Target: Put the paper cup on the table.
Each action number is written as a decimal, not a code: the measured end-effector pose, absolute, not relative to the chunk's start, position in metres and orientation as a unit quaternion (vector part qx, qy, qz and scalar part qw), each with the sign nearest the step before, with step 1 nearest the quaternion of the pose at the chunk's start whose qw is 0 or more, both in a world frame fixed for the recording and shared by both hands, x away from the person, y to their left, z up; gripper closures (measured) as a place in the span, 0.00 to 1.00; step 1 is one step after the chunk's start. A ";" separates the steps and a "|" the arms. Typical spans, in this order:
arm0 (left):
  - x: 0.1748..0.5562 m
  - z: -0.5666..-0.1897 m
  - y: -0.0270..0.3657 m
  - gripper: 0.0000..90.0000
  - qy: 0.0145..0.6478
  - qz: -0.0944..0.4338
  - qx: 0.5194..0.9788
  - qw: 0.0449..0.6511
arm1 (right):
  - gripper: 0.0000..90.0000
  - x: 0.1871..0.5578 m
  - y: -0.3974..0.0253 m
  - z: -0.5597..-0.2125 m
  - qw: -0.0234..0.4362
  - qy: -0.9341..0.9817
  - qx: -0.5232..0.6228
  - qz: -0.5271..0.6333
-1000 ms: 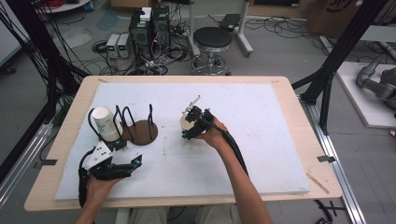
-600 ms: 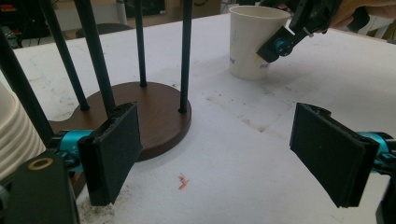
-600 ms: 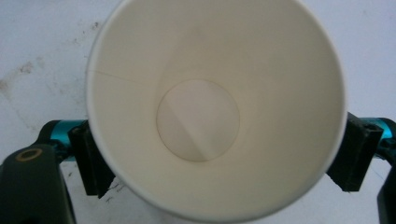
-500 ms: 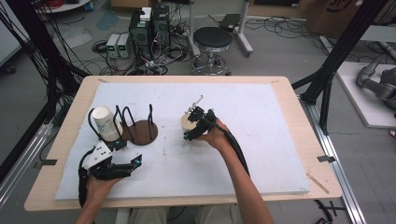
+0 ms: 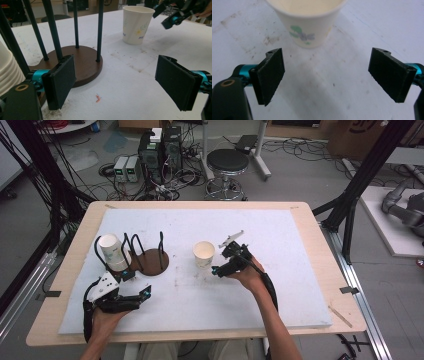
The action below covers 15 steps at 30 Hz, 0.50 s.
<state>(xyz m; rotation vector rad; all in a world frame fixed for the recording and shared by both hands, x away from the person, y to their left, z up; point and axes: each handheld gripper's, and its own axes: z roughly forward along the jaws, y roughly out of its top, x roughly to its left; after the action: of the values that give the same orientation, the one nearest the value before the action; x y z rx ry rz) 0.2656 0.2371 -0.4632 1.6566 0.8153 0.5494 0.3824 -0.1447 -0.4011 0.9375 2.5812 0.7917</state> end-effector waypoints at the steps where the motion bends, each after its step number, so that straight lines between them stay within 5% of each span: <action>1: 0.266 -0.463 0.237 0.19 0.348 0.232 0.707 0.570 | 0.16 0.379 -0.150 -0.401 0.145 0.890 0.326 0.284; 15: 0.267 -0.463 0.237 0.19 0.351 0.229 0.709 0.567 | 0.16 0.328 -0.219 -0.413 0.190 0.830 0.362 0.380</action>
<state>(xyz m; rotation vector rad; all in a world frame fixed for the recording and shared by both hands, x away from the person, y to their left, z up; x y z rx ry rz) 0.2670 0.2371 -0.4629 1.6649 0.8259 0.5385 0.3285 -0.2191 -0.4131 1.0188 2.3322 1.0677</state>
